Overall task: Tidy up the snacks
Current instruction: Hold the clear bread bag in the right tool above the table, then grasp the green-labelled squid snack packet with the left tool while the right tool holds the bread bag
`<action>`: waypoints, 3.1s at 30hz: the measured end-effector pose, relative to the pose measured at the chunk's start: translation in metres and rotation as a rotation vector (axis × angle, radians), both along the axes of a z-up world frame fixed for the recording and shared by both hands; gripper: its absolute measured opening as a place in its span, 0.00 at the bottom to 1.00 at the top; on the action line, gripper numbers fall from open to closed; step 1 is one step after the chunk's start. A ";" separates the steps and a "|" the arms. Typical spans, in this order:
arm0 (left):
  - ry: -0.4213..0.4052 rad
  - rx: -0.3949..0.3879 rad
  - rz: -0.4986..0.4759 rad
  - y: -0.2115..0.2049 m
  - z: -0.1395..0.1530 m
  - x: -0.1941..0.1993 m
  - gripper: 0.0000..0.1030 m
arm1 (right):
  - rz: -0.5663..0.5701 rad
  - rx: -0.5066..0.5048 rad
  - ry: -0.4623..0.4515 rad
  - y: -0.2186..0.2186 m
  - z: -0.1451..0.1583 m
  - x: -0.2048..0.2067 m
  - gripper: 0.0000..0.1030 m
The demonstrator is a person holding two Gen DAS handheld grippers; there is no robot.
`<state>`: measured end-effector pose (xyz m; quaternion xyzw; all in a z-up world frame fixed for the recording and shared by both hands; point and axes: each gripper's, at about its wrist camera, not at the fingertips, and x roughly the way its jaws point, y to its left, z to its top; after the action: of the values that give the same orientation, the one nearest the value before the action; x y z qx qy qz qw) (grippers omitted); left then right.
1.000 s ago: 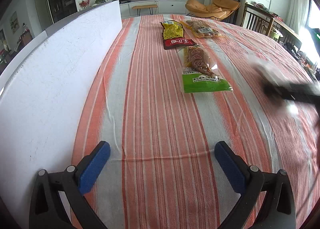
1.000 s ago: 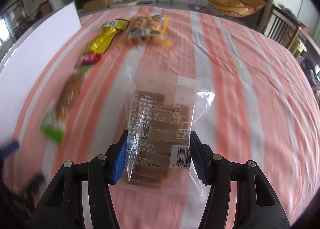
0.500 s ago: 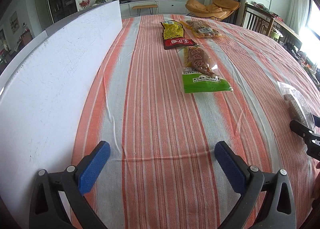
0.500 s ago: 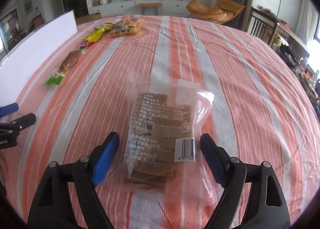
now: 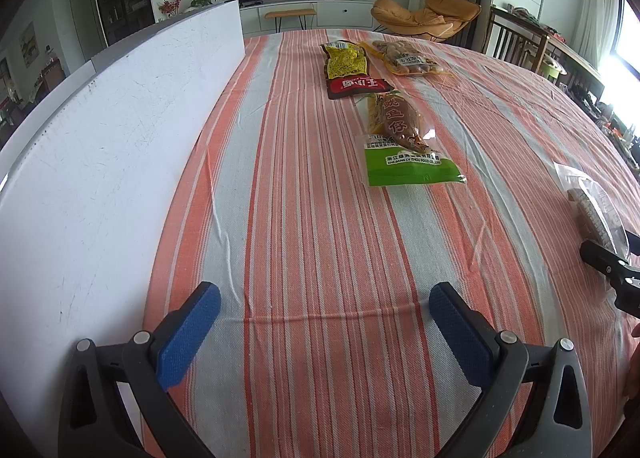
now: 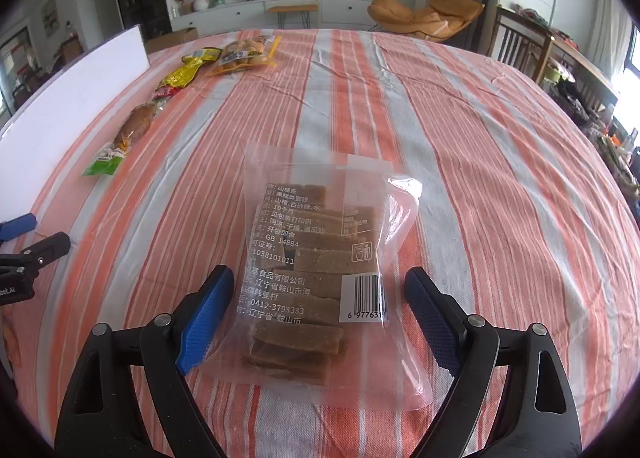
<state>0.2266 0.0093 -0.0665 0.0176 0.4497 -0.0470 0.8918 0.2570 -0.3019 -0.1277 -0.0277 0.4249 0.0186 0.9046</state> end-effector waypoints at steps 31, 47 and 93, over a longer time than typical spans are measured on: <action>0.000 0.000 0.000 0.000 0.000 0.000 1.00 | 0.000 0.000 0.000 0.000 0.000 0.000 0.87; 0.000 0.001 0.004 0.000 0.000 0.000 1.00 | 0.000 -0.001 0.001 0.001 0.000 0.000 0.87; 0.052 -0.005 -0.071 -0.019 0.007 -0.046 0.78 | -0.001 -0.021 -0.003 0.001 0.001 -0.001 0.87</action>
<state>0.1803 -0.0092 -0.0592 0.0300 0.4716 -0.0803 0.8776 0.2563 -0.3007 -0.1266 -0.0369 0.4238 0.0136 0.9049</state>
